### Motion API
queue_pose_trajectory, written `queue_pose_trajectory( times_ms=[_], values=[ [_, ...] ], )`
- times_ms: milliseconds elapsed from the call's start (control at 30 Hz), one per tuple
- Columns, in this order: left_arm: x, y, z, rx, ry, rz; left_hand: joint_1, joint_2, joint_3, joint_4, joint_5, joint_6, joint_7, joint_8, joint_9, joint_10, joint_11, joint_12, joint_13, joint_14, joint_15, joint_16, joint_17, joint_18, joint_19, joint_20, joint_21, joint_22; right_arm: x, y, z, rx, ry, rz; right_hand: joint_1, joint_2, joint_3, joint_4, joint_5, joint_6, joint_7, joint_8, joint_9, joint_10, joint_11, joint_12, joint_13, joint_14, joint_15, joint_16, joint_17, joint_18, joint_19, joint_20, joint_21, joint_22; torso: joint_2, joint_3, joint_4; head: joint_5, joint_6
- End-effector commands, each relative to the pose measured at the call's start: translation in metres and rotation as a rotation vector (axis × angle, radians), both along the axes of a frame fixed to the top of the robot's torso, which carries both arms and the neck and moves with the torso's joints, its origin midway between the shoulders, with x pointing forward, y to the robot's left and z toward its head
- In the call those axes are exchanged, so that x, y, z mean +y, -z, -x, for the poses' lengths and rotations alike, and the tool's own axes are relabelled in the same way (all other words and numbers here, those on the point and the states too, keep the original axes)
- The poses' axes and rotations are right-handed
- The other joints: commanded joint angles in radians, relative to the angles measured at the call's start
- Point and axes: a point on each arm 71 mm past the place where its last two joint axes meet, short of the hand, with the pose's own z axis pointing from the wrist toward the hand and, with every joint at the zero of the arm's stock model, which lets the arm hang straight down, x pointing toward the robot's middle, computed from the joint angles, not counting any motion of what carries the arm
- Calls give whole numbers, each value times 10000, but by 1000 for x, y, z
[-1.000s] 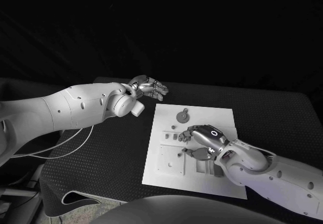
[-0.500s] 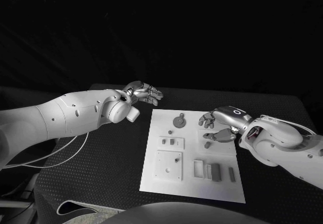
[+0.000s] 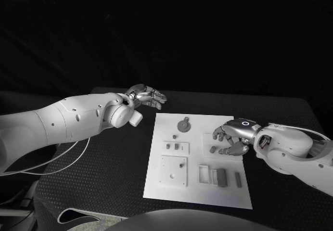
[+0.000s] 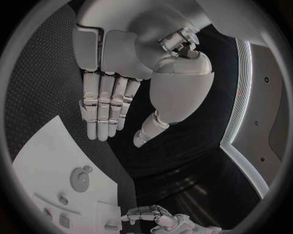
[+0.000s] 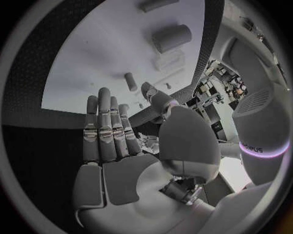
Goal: Assemble the parts on the task board
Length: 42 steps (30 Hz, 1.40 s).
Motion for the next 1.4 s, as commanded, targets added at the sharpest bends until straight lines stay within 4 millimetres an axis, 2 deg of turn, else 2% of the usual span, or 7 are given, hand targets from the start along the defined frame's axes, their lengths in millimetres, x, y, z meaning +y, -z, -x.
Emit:
queue_pose_trajectory(
  times_ms=[33,233,400,567,700,1100,1400],
  values=[
    [-3,-2,0,-119,172,90,-62,16,-38,-7,-9,22,-29,37,3,-15,-24,24,2,2,70,-52,13,35,-10,31,58,-16,3,9,-1,-167,-141,741,36,-58,-14,80,4,-89,-12,3,-19,-107,-3,-53,-22,108,-7,119,107,203,153,-32,79,184,3,-3,5,-38,2],
    [-2,-2,0,-110,153,80,-66,18,-40,-4,-9,17,-28,37,1,-20,-23,24,1,2,70,-54,15,35,-10,32,58,-18,9,23,0,-107,-218,784,256,147,50,63,6,-5,49,110,-16,-87,-51,-82,-24,346,-67,440,354,203,532,-179,225,215,4,2,42,-55,-31],
    [-1,-2,0,-110,146,76,-69,19,-41,-2,-9,14,-26,37,0,-22,-22,25,0,2,71,-55,16,35,-10,32,58,-19,15,29,2,-90,-395,649,494,731,41,-175,7,145,209,232,-3,71,-128,-34,4,558,-152,695,529,203,813,-291,354,224,3,-12,25,-35,-57],
    [-3,-2,0,-101,186,89,-73,24,-41,3,-8,10,-25,37,-1,-26,-21,25,0,2,71,-57,18,34,-10,32,58,-21,20,31,3,-49,-532,582,503,1373,-84,-629,6,572,370,464,14,463,-276,101,66,783,-287,1013,726,203,1112,-416,521,231,2,-20,20,-31,-91],
    [-3,-2,-1,-91,188,85,-79,27,-43,8,-9,8,-24,38,-2,-29,-19,26,-1,2,71,-59,20,33,-10,33,57,-23,22,32,3,-29,-551,523,398,1667,-96,-755,6,851,386,590,24,733,-365,199,116,853,-366,1141,796,203,1215,-455,594,232,1,-23,22,-33,-98],
    [-3,-2,-1,-79,200,83,-89,35,-46,17,-8,0,-22,40,-5,-38,-16,26,-3,0,72,-64,23,33,-12,33,56,-27,25,30,5,-553,-678,437,368,2526,13,-1152,7,1707,59,957,132,1595,-690,502,349,1155,-663,1722,1076,203,1615,-657,968,253,1,-18,16,-27,-145],
    [-3,-1,-1,-80,181,75,-89,37,-46,18,-8,-5,-21,41,-7,-45,-15,27,-5,-2,73,-68,26,33,-14,33,55,-30,29,24,9,-1018,-777,116,546,2581,19,-1161,9,1902,-18,1051,212,1829,-802,555,469,1204,-776,2030,1217,203,1768,-762,1185,251,-2,-9,17,-8,-170]
  ],
)
